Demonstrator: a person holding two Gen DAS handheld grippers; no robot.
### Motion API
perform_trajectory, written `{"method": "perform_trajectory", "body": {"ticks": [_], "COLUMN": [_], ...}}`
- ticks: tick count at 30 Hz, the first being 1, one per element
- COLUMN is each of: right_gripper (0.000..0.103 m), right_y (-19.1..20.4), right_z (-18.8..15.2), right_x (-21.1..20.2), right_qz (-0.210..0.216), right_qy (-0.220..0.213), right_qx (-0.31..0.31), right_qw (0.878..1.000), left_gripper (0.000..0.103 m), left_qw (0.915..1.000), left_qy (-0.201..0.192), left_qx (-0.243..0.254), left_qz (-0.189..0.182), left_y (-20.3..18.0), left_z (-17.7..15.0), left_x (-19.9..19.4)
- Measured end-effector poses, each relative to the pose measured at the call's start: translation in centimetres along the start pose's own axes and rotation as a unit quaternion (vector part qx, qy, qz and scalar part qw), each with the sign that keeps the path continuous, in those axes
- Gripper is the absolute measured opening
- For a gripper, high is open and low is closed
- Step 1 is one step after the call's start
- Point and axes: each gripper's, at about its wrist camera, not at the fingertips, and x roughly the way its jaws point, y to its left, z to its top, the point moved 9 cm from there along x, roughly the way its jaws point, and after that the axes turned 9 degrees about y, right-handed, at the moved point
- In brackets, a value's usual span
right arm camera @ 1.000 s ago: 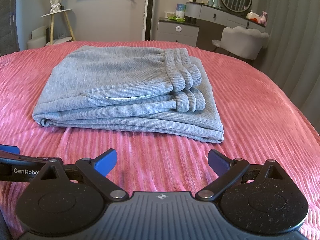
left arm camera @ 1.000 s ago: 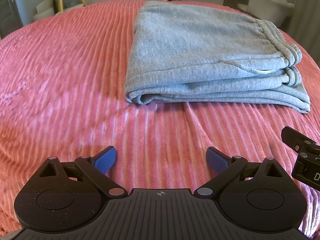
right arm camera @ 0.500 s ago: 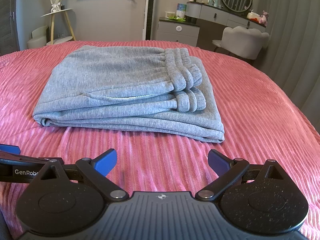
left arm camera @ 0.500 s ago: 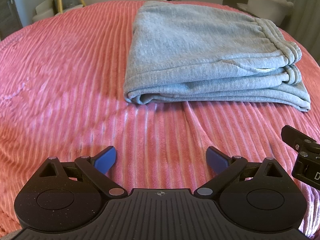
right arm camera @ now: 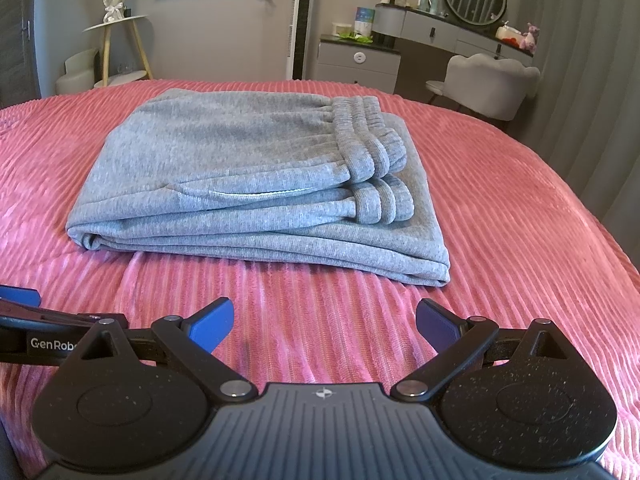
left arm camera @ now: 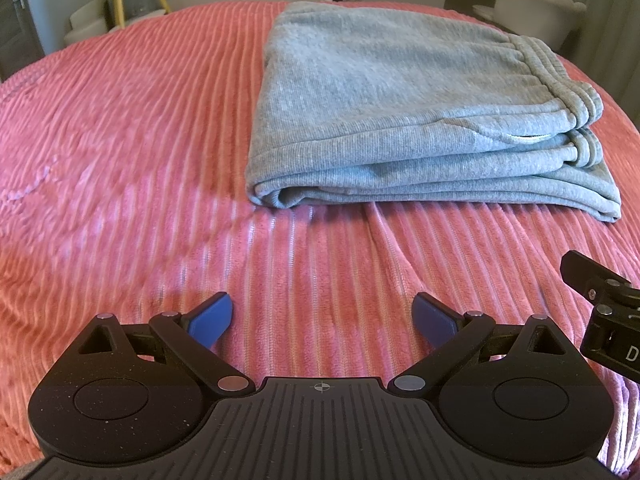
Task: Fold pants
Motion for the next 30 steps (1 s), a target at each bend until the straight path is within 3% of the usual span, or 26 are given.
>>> {"method": "perform_trajectory", "body": {"ticks": [30], "right_gripper": [0.098], "right_y": [-0.08], "right_z": [-0.10], "right_x": [0.25], "right_qz": [-0.002], "right_qy": [0.003], "right_qx": [-0.006], "right_qw": [1.000], "left_gripper": [0.100], "left_qw": [0.9996], "left_qy": [-0.013], "left_qx": [0.023], "left_qz": [-0.001], "left_y": [-0.45], "left_z": [0.13], "left_x": [-0.08]}}
